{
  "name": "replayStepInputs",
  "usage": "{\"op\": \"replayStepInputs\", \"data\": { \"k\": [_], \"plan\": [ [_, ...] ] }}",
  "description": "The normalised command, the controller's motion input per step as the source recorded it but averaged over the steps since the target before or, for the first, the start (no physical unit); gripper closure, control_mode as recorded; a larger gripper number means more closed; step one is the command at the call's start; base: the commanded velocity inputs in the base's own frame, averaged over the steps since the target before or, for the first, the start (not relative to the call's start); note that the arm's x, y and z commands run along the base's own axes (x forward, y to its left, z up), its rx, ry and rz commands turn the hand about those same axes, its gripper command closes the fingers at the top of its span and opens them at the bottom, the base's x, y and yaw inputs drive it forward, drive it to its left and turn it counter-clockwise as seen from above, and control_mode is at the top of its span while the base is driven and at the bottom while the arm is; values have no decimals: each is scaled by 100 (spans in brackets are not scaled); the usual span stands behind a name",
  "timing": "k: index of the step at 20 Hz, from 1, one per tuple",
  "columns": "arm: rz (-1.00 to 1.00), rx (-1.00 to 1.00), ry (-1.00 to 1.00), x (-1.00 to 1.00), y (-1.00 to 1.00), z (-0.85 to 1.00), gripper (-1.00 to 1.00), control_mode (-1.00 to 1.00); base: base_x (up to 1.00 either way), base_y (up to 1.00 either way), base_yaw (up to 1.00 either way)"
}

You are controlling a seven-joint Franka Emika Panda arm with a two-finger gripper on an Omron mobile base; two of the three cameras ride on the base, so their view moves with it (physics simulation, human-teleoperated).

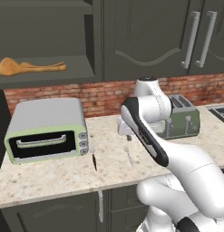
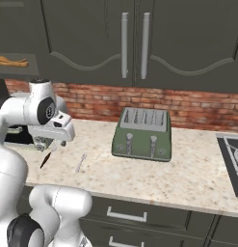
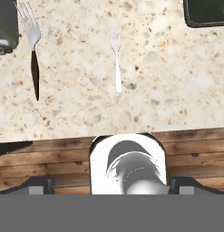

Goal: Organize the utensils by type. Pick up the wooden spoons from the counter and place them in the open cabinet. Then pick up the metallic utensils from the counter and place them in the open drawer.

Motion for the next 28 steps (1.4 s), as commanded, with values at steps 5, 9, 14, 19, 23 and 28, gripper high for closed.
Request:
{"op": "replayStepInputs", "data": {
  "k": [5,9,14,19,23,28],
  "plan": [
    [0,-2,3,21,0,-45,-100,-100,0,0,0],
    [0,0,5,38,-9,-28,-100,-100,0,0,0],
    [0,0,4,45,-16,-31,-100,-100,0,0,0],
    [0,0,3,48,-10,-44,-100,-100,0,0,0],
    [0,0,0,39,-2,-58,-100,-100,0,0,0],
    [0,0,0,27,-1,-58,-100,-100,0,0,0]
  ]
}}
